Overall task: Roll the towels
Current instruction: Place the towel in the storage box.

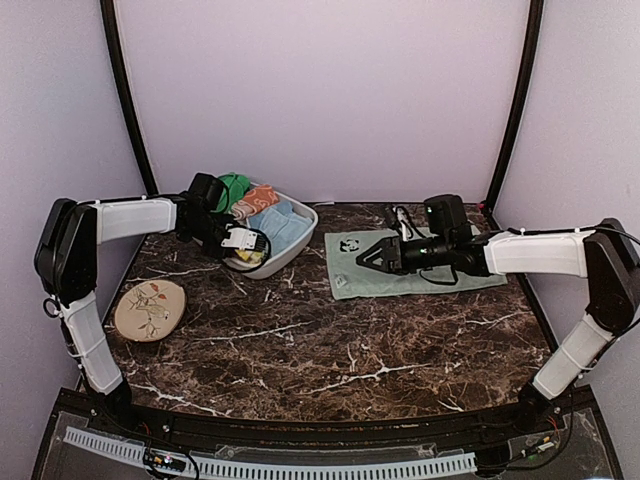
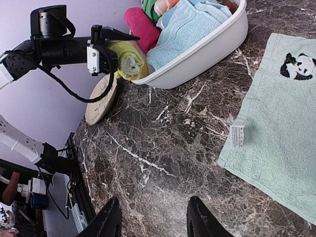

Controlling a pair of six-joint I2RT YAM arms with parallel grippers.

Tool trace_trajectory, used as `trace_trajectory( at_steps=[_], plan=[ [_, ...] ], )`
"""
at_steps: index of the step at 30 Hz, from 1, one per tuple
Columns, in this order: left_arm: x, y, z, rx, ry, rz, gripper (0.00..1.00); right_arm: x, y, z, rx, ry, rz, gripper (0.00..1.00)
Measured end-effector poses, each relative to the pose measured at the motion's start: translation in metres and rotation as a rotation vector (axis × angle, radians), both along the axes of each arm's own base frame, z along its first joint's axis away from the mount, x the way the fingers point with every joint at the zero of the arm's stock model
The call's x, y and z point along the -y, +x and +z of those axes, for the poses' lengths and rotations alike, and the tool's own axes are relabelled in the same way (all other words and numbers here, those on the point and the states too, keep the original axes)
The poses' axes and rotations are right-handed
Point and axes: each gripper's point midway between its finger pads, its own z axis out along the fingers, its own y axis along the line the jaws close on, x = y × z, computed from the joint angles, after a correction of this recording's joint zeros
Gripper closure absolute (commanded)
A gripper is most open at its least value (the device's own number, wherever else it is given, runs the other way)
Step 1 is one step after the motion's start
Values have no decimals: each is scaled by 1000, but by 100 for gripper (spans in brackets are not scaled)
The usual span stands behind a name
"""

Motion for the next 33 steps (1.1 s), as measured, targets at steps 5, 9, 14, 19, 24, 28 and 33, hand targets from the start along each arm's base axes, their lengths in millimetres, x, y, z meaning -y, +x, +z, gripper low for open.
trace_trajectory(
  at_steps=[5,9,14,19,24,28,33],
  plan=[
    [3,8,7,42,-21,5,3,0,0,2,-1,12,-6,55],
    [6,17,17,84,-39,10,1,2,-3,2,-9,16,-8,55],
    [5,17,18,84,-34,16,1,2,-4,2,-9,18,-8,55],
    [-3,11,23,77,-8,29,6,2,-5,3,-12,22,1,55],
    [-18,-6,23,-14,27,64,13,1,-6,3,-13,24,5,55],
    [-23,-32,17,-150,21,87,27,1,-6,3,-13,24,5,55],
    [-15,-42,36,-224,-55,125,30,1,-6,3,-14,25,5,55]
  ],
)
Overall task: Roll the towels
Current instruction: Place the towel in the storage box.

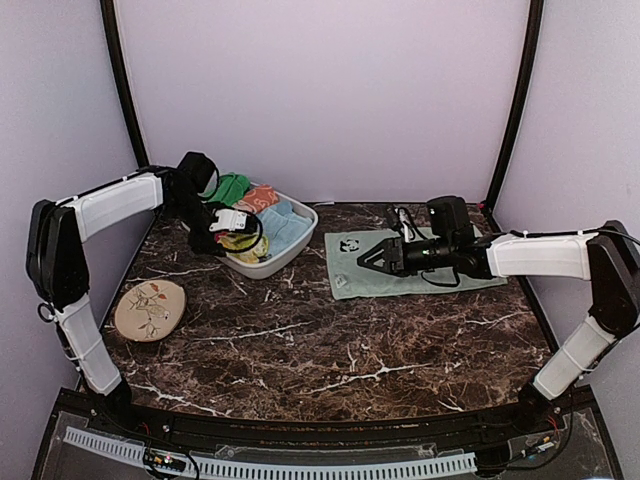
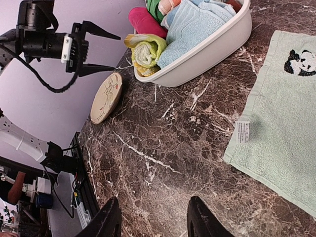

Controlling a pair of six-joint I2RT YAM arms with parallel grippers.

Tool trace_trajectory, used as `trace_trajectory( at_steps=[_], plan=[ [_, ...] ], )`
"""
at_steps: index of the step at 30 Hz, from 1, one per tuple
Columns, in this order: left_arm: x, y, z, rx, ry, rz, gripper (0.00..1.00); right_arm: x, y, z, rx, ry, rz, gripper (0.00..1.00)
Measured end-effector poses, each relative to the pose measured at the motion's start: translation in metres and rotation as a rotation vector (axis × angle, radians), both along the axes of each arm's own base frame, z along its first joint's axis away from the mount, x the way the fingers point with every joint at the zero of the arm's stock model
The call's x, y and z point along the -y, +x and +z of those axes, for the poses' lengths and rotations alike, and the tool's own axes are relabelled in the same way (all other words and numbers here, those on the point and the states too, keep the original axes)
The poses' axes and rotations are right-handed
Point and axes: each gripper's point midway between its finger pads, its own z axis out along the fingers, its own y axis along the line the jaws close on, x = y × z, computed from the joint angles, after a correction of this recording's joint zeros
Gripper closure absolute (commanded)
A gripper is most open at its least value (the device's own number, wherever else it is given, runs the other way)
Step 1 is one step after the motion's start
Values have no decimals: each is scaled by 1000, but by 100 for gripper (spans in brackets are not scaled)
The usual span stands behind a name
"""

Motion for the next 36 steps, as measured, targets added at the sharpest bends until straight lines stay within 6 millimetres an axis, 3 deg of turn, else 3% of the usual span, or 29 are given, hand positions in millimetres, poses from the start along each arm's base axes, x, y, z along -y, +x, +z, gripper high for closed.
trace_trajectory(
  at_steps=[5,8,12,19,22,24,25,26,27,28,32,34,36],
  plan=[
    [19,25,41,66,-128,57,36,0,0,0,-6,3,-1,55],
    [28,39,49,114,-167,78,40,0,0,0,-11,5,-3,55],
    [36,54,26,119,-155,100,41,0,0,1,-14,7,-4,55],
    [37,51,-41,31,-78,122,48,1,-2,-3,-14,10,-3,55],
    [36,55,-50,43,-58,136,44,2,-3,-6,-19,5,-3,54],
    [34,57,-49,48,-53,147,34,3,-4,-3,-12,1,-8,49],
    [33,58,-48,54,-53,158,28,5,-4,0,-2,0,-11,39],
    [33,60,-46,63,-53,169,20,6,-4,3,10,-2,-17,14],
    [32,62,-44,73,-53,180,5,9,-4,7,34,-8,-27,2],
    [30,64,-40,83,-53,200,1,12,-4,12,54,-13,-43,0],
    [19,73,-7,173,-65,294,1,33,5,34,183,-59,-146,0],
    [11,79,29,275,-111,358,1,47,12,44,255,-89,-217,0],
    [-5,78,79,417,-197,444,1,70,18,54,345,-137,-324,0]
  ],
)
